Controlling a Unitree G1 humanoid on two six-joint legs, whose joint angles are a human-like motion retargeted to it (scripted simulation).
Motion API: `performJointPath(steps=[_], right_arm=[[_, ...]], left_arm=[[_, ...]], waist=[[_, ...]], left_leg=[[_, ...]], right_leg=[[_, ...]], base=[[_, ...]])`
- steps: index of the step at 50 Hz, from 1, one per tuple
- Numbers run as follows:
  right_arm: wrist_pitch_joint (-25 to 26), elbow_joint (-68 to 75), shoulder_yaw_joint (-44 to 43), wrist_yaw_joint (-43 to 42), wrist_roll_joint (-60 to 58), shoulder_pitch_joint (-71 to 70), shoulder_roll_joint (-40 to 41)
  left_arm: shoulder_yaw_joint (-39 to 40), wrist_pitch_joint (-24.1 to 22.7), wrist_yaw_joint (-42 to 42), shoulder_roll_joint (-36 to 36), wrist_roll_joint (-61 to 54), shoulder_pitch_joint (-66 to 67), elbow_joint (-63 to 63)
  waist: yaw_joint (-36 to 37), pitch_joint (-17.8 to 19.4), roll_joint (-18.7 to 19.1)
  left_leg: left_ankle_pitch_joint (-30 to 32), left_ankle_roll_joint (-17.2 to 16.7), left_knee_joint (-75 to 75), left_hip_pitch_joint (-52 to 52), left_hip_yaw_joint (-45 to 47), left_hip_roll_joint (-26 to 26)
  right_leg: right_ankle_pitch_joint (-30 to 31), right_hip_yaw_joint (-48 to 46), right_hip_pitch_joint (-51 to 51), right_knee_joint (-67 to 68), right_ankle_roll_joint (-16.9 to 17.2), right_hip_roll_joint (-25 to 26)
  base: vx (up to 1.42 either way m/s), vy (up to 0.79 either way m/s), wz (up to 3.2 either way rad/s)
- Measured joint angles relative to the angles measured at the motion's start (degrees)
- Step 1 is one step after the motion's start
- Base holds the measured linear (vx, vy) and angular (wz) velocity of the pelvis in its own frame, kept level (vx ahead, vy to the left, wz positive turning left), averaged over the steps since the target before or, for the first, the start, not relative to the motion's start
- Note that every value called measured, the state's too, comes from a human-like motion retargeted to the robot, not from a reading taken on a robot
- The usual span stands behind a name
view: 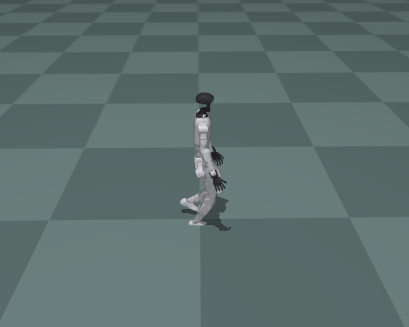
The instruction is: Walk
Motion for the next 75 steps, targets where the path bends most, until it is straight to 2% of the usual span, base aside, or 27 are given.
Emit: performJointPath(steps=[5, 10, 16, 19, 21, 23, 25, 29, 33, 35, 38, 41, 43, 45, 47, 50, 52, 55, 58, 61, 66, 68, 72, 75], right_arm=[[-1.3, -4.88, 0.94, -1.58, 0.07, -7.78, -1.45], [-2.35, -10.13, 1.47, -2.77, 0.36, -13.68, -1.89], [-2.5, -12.94, 3.18, -2.09, -0.38, -13.51, -0.68], [-1.76, -11.92, 4.11, -0.07, -1.0, -10.97, 0.77], [-1.15, -10.25, 4.55, 1.73, -1.12, -9.04, 1.86], [-0.45, -8.24, 4.91, 3.14, -1.25, -7.13, 2.82], [0.17, -6.22, 4.91, 4.0, -1.64, -5.35, 3.35], [1.0, -2.82, 3.98, 4.28, -2.56, -1.46, 3.15], [1.89, -0.49, 2.22, 4.17, -2.9, 2.83, 2.61], [2.41, 0.44, 1.12, 4.16, -2.69, 5.06, 2.38], [2.79, 1.65, -0.66, 4.72, -2.36, 8.01, 2.09], [2.92, 2.82, -1.6, 5.25, -1.91, 10.63, 2.23], [2.75, 3.64, -2.03, 5.63, -1.19, 11.71, 1.89], [2.7, 4.28, -2.12, 5.48, -0.51, 12.55, 2.21], [2.6, 5.02, -1.87, 5.0, 0.25, 12.8, 2.07], [2.49, 5.37, -0.96, 4.37, 1.16, 11.24, 1.63], [2.35, 4.58, -0.39, 3.73, 0.79, 9.18, 1.42], [2.03, 2.84, 0.46, 2.52, -0.28, 4.83, 0.96], [1.29, 0.13, 1.1, 1.15, -0.93, -0.33, 0.14], [0.21, -3.57, 1.43, -0.05, -0.59, -5.41, -0.82], [-1.37, -9.93, 1.39, -1.4, 0.51, -12.45, -1.86], [-1.84, -11.86, 1.42, -1.64, 0.55, -13.84, -1.78], [-1.88, -13.68, 2.01, -1.62, -0.08, -14.04, -1.43], [-1.16, -12.48, 2.61, -0.25, -0.79, -11.78, 0.02]], left_arm=[[1.55, -0.36, -0.45, -0.47, -1.49, 4.56, 0.95], [2.96, -0.16, -0.58, -0.99, -1.71, 8.04, 2.14], [2.37, 0.69, 0.14, -1.45, -0.78, 8.38, 3.38], [1.59, 1.29, 0.75, -1.38, -0.66, 6.09, 3.67], [1.15, 1.6, 1.22, -1.2, -0.78, 3.63, 3.32], [0.67, 1.57, 1.72, -0.95, -0.76, 0.83, 2.37], [0.25, 1.42, 2.29, -0.52, -0.69, -2.61, 1.33], [0.37, 1.12, 3.62, 0.41, -0.49, -10.0, -0.1], [1.01, 0.51, 4.45, 0.87, -1.03, -16.04, -1.55], [0.99, -0.07, 4.37, 1.06, -1.13, -18.41, -2.36], [0.67, -1.05, 3.58, 1.35, -0.33, -20.78, -3.42], [0.16, -1.66, 3.1, 1.41, 0.71, -20.79, -4.25], [-0.01, -1.8, 2.28, 1.0, 0.96, -19.9, -4.43], [-0.34, -1.74, 1.6, 0.49, 0.95, -17.76, -4.0], [-0.95, -1.49, 0.71, 0.11, 0.8, -14.9, -2.97], [-1.87, -0.64, -0.85, -0.62, 1.67, -10.46, -0.62], [-2.56, 0.31, -1.53, -0.86, 2.75, -8.1, 1.04], [-3.06, 1.55, -2.13, -0.83, 3.97, -4.94, 3.24], [-2.39, 2.0, -2.24, -0.62, 3.96, -1.26, 4.57], [-0.82, 1.85, -2.74, -0.61, 3.04, 2.74, 5.39], [1.8, 1.61, -3.55, -0.76, 2.04, 8.45, 5.95], [2.38, 1.69, -3.51, -0.92, 1.93, 10.03, 6.12], [2.53, 2.04, -3.09, -1.34, 2.4, 10.6, 6.47], [1.97, 2.54, -2.59, -1.51, 2.66, 9.1, 6.82]], waist=[[2.15, 1.31, -3.44], [2.44, 0.12, -7.49], [2.41, -0.69, -9.64], [1.63, -1.18, -12.83], [0.61, -1.51, -15.75], [-0.75, -1.78, -17.04], [-2.2, -1.75, -17.01], [-5.2, -0.81, -14.74], [-7.62, 0.47, -11.59], [-8.3, 0.84, -9.74], [-8.16, 0.63, -6.14], [-8.25, 0.77, -5.34], [-8.12, 0.19, -3.23], [-7.85, 0.24, -1.82], [-7.48, 0.03, 0.02], [-6.42, -1.25, 3.62], [-5.1, -1.7, 3.88], [-2.78, -1.75, 2.24], [-0.44, -0.91, -0.04], [1.11, 0.06, -2.2], [2.19, -0.19, -6.0], [2.41, -0.27, -6.31], [2.54, -0.84, -7.95], [2.0, -1.3, -10.63]], left_leg=[[-3.69, 1.95, -17.53, -6.71, 1.81, -4.6], [-1.04, 0.84, -43.25, -7.67, 0.98, -12.6], [1.58, 2.16, -39.71, -6.4, 1.94, -17.53], [2.18, 4.32, -39.27, -3.22, 3.47, -21.86], [2.42, 6.12, -42.02, -0.15, 4.34, -25.71], [1.6, 7.53, -43.68, 2.47, 4.13, -27.96], [0.56, 8.28, -45.49, 5.63, 3.08, -28.72], [-1.34, 8.12, -50.2, 13.57, 0.03, -27.5], [-2.97, 7.3, -54.74, 21.07, -2.5, -24.38], [-3.82, 6.75, -56.49, 24.07, -3.39, -22.08], [-6.33, 5.72, -56.58, 26.5, -4.01, -17.21], [-10.08, 4.86, -50.89, 27.45, -4.57, -15.94], [-11.31, 3.66, -47.81, 28.59, -5.53, -13.55], [-12.18, 1.94, -40.65, 28.77, -5.48, -11.58], [-10.46, -0.75, -31.06, 27.3, -5.11, -8.71], [-2.1, -5.29, -14.11, 19.99, -4.62, -2.91], [2.04, -5.35, -5.29, 13.96, -3.45, -0.4], [1.59, -2.01, 1.72, 5.0, -1.59, 1.16], [-2.32, 1.32, -1.25, -1.93, 0.08, 0.12], [-4.17, 2.33, -11.7, -6.17, 1.21, -2.68], [-2.65, 1.15, -37.88, -8.36, 0.92, -10.21], [-2.79, 0.92, -41.79, -8.82, 0.18, -12.08], [-0.12, 1.95, -39.97, -7.45, 1.31, -15.64], [1.14, 3.99, -37.19, -5.14, 3.19, -19.43]], right_leg=[[-2.33, 2.16, 8.2, -4.63, 1.24, -2.88], [-4.78, 2.76, 12.43, -6.71, 2.02, -8.24], [-8.64, 3.79, 13.76, 6.81, 3.71, -12.13], [-3.94, 4.84, 12.28, 17.94, 7.26, -16.85], [3.13, 5.93, 8.83, 27.95, 10.5, -21.24], [10.61, 6.65, 4.12, 37.53, 12.46, -24.05], [13.43, 6.65, -0.99, 44.66, 11.87, -26.13], [7.18, 4.83, -10.43, 47.65, 7.63, -28.54], [2.2, 2.12, -16.66, 35.79, 6.23, -26.38], [2.09, 1.2, -18.2, 25.21, 7.16, -23.02], [4.44, 1.55, -17.57, 5.34, 9.13, -15.12], [4.68, 3.03, -17.82, 1.14, 9.57, -11.5], [7.83, 2.46, -15.13, -2.3, 8.75, -8.41], [9.01, 1.85, -14.18, 1.03, 7.52, -5.96], [8.76, 0.58, -13.14, 4.28, 5.81, -3.39], [7.64, -1.73, -10.62, 3.25, 2.5, 0.98], [5.59, -1.86, -8.44, 2.2, 0.86, 2.05], [3.01, -0.87, -3.81, -0.43, -0.05, 1.83], [0.99, 0.36, 1.95, -3.32, 0.38, 0.59], [-0.65, 1.51, 7.52, -6.21, 1.07, -1.21], [-2.79, 2.59, 14.1, -10.51, 1.84, -5.93], [-4.52, 2.53, 15.01, -7.99, 1.9, -6.84], [-8.11, 3.44, 15.76, 1.77, 2.92, -9.79], [-5.83, 4.32, 14.83, 12.95, 5.87, -13.88]], base=[[0.0, 0.0, 0.0], [0.0, 0.0, 0.0], [0.0, 0.01, 0.03], [0.01, 0.05, 0.24], [-0.02, 0.05, 0.27], [-0.01, 0.02, 0.11], [0.0, 0.0, 0.0], [0.0, 0.0, 0.0], [0.0, 0.0, 0.0], [0.0, 0.0, 0.0], [0.0, 0.0, 0.0], [0.0, 0.0, 0.0], [0.0, 0.0, 0.0], [0.0, 0.0, 0.0], [0.0, 0.0, 0.0], [0.0, 0.0, 0.0], [-0.01, -0.02, 0.11], [-0.01, -0.04, 0.21], [0.0, 0.0, 0.0], [0.0, 0.0, 0.0], [0.0, 0.0, 0.0], [0.0, 0.0, 0.0], [0.0, 0.0, 0.0], [0.01, 0.05, 0.22]])
